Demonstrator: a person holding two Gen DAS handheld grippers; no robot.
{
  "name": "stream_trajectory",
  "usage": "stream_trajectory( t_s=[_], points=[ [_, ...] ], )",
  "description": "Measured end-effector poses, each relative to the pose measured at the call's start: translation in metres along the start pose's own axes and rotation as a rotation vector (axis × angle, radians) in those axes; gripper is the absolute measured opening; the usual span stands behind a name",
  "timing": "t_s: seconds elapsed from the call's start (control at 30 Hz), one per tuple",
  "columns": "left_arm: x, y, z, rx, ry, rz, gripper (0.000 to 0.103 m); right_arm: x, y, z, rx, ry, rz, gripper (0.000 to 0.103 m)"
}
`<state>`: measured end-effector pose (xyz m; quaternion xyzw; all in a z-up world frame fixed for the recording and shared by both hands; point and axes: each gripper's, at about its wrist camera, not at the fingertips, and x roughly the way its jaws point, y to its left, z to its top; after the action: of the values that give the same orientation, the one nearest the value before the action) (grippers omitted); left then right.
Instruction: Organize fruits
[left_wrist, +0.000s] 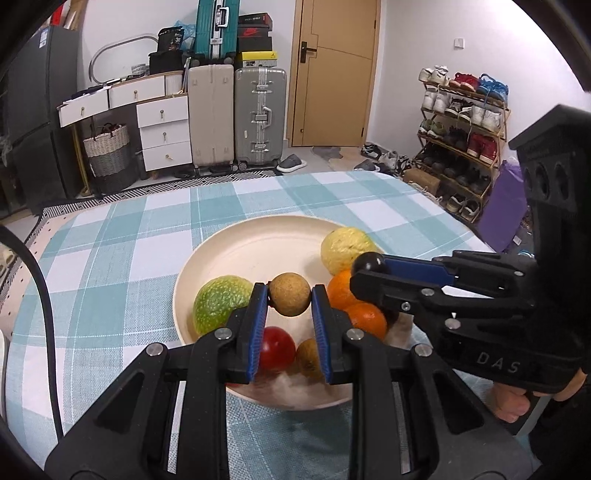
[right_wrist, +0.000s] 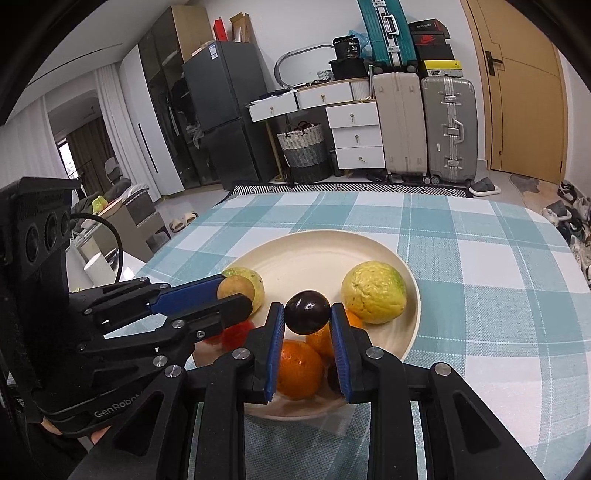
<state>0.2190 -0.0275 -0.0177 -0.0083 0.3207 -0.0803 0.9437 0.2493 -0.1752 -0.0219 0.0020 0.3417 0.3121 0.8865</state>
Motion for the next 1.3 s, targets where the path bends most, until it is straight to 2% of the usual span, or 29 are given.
stream_trajectory(
  t_s=[0.6, 0.67, 0.73, 0.87, 0.93, 0.97, 1.03, 1.1, 1.13, 1.17, 1.23, 1.3],
  points=[
    [0.006, 0.003, -0.005, -0.012, -0.002, 0.014, 0.022, 0.012, 0.005, -0.005, -0.036, 0.027, -0.011, 0.027],
    [0.005, 0.004, -0.005, -0.018, -0.004, 0.008, 0.022, 0.01, 0.005, -0.005, -0.039, 0.02, -0.009, 0.029],
    [0.003, 0.005, -0.005, -0.024, -0.012, 0.014, 0.022, 0.007, 0.005, -0.006, -0.039, 0.009, -0.01, 0.04],
    [0.0, 0.009, -0.008, -0.032, -0.012, 0.003, 0.023, -0.001, 0.001, -0.009, -0.026, -0.009, -0.011, 0.045],
    [-0.002, 0.009, -0.009, -0.029, -0.004, 0.009, 0.032, -0.006, 0.0, -0.01, -0.024, -0.019, -0.018, 0.058],
    [-0.004, 0.008, -0.01, -0.025, -0.007, 0.012, 0.042, -0.008, 0.0, -0.011, -0.022, -0.024, -0.022, 0.063],
    [-0.012, 0.009, -0.012, -0.027, -0.032, 0.018, 0.051, -0.014, -0.001, -0.012, -0.014, -0.042, -0.02, 0.077],
    [-0.019, 0.011, -0.012, -0.038, -0.046, 0.03, 0.069, -0.02, -0.002, -0.013, -0.006, -0.057, -0.023, 0.088],
    [-0.023, 0.012, -0.013, -0.04, -0.051, 0.049, 0.074, -0.023, -0.003, -0.014, 0.0, -0.068, -0.035, 0.094],
    [-0.028, 0.012, -0.013, -0.04, -0.068, 0.061, 0.082, -0.027, -0.004, -0.014, 0.006, -0.08, -0.044, 0.097],
    [-0.04, 0.013, -0.015, -0.042, -0.1, 0.062, 0.088, -0.034, -0.005, -0.016, 0.015, -0.095, -0.047, 0.103],
    [-0.049, 0.015, -0.018, -0.055, -0.109, 0.061, 0.1, -0.041, -0.006, -0.019, 0.017, -0.111, -0.042, 0.103]
  ],
)
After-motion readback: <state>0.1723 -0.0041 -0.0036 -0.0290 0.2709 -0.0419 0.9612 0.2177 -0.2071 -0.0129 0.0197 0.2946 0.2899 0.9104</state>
